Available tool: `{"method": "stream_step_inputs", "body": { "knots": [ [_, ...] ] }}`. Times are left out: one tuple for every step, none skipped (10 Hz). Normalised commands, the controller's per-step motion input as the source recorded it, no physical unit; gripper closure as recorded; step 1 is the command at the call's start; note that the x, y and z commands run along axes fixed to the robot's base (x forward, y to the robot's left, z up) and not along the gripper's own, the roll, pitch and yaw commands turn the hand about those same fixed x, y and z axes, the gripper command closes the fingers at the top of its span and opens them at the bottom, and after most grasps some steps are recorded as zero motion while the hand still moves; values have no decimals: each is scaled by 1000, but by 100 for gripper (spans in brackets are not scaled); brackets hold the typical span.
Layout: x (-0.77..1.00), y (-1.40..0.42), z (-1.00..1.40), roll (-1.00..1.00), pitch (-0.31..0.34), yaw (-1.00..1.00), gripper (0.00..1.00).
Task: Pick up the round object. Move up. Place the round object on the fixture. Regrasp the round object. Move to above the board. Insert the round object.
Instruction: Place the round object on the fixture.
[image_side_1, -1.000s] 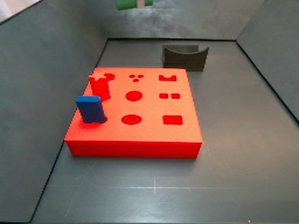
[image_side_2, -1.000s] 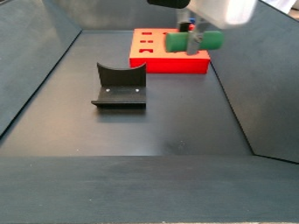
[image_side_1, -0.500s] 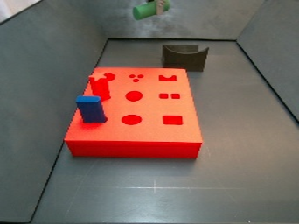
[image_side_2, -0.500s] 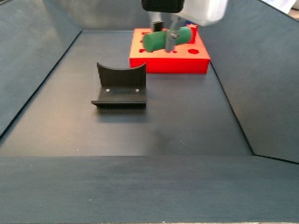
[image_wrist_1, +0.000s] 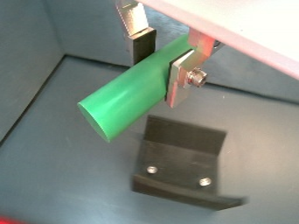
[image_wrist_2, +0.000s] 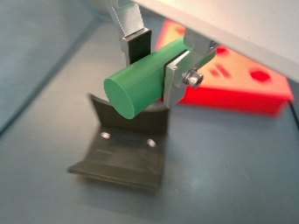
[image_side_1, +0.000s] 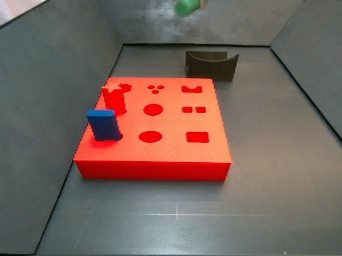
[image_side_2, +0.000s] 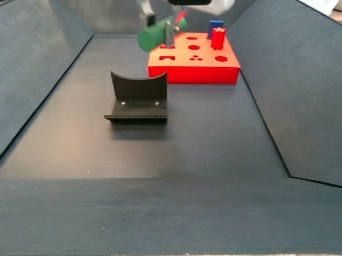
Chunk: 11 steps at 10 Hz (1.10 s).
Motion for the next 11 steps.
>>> {"method": "stream_step_inputs", "body": {
  "knots": [
    [727,109,147,-746,193,1000,100],
    [650,66,66,-760,231,1000,100],
    [543,53,46,-817,315,1000,100],
    [488,53,34,-854,371,1000,100],
    [391,47,5,-956,536,1000,100],
    [343,42,3,-940,601,923,100],
    [231,42,-1,-665,616,432,100],
    [189,44,-7,-557,610,246,100],
    [131,44,-6,-356,539,16,100],
    [93,32,-1,-264,455,-81,100],
    [66,36,4,-173,339,-151,100]
  ]
}}
